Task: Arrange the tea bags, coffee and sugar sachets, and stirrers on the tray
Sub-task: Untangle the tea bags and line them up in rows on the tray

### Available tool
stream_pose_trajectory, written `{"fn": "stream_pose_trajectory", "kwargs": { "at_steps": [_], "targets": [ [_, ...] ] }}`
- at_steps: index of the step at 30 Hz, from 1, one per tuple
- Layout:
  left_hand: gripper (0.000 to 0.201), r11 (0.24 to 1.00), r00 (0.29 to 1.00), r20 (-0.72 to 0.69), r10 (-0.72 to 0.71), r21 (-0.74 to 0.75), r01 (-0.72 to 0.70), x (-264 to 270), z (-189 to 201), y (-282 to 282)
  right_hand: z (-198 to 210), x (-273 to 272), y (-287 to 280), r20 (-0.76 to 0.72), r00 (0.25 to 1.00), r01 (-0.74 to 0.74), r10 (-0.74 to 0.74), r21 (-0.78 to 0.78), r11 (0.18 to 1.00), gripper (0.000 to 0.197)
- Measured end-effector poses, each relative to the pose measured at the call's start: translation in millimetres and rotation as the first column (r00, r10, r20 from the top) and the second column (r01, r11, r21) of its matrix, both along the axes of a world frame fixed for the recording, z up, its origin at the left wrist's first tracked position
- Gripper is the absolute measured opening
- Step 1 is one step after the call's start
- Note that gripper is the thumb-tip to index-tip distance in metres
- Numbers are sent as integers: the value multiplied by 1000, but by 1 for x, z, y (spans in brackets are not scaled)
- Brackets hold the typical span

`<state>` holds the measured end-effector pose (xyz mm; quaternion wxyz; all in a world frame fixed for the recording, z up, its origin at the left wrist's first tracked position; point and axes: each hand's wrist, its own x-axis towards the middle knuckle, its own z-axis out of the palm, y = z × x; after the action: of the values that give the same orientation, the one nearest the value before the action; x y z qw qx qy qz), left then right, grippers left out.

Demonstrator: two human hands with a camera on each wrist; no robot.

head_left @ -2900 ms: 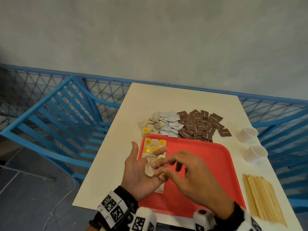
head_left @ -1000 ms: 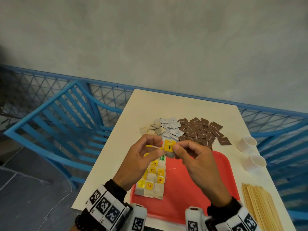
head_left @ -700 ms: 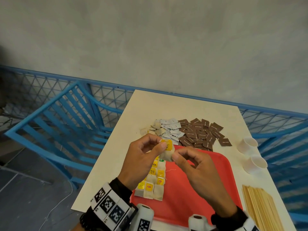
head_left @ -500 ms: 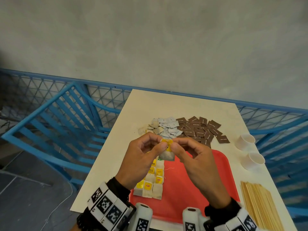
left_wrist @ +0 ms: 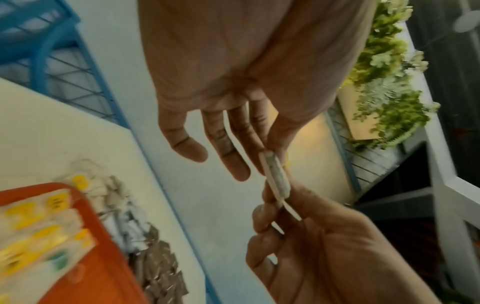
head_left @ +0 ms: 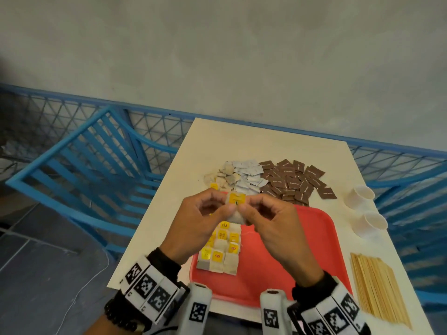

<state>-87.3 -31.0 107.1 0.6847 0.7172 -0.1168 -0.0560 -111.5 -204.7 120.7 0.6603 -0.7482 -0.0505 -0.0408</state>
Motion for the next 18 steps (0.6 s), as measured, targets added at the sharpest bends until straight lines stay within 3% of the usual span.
{"fn": "stream_pose_trajectory", "kwargs": {
  "at_steps": [2,5,9,12,18],
  "targets": [
    [15,997,991,-130,32,69,-23,-5,-24,16,-27,3,11,-142,985,-114,100,-90,989,11],
    [13,954,950,-305,68,299,27,-17,-75,45,-89,7,29,-397,910,-230,117,-250,941,19],
    [9,799,913,-341,224,600,28,-22,-139,77,-157,6,50,-571,820,-323,38,-406,855,35],
    [12,760,897,-378,229,646,78,-25,-160,81,-174,6,59,-618,786,-338,-3,-434,835,38],
    [7,781,877,-435,205,613,122,-25,-169,75,-183,8,68,-647,759,-306,-74,-455,836,31]
  ]
}}
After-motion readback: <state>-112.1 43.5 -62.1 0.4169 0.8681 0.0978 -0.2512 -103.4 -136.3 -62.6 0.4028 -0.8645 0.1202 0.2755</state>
